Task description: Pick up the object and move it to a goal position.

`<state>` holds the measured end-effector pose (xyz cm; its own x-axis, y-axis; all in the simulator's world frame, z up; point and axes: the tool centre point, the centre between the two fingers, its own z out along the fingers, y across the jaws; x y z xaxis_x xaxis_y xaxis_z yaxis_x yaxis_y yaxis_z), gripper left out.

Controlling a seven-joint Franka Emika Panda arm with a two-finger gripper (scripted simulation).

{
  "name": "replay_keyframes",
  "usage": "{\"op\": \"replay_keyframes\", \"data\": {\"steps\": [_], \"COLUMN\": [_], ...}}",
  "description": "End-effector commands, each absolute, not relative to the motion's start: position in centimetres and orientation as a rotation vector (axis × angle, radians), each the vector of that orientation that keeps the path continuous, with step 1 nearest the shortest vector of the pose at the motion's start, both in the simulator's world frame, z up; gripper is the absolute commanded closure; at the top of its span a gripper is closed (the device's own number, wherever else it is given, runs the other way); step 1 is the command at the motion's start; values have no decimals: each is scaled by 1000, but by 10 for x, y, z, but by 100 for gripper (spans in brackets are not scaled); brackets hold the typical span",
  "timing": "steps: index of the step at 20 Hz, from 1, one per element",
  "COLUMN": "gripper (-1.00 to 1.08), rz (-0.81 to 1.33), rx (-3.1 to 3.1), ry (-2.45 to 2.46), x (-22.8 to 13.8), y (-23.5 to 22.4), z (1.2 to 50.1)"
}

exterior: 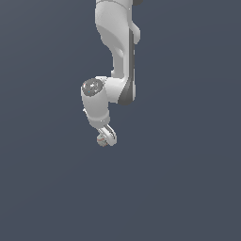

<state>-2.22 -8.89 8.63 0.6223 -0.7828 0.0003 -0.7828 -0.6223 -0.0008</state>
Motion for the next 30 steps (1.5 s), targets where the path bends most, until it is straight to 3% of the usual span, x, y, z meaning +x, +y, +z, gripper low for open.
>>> {"op": "replay_keyframes", "data": {"steps": [1, 10, 11, 30], "gripper": [-92, -92, 108, 108], "rz": [1, 0, 0, -1], "rx": [-2828, -2827, -2827, -2826], "ry": [1368, 1371, 1371, 1370], "x": [-23, -23, -23, -26], "y": [-89, -89, -89, -83], "z": [74, 48, 48, 68]}}
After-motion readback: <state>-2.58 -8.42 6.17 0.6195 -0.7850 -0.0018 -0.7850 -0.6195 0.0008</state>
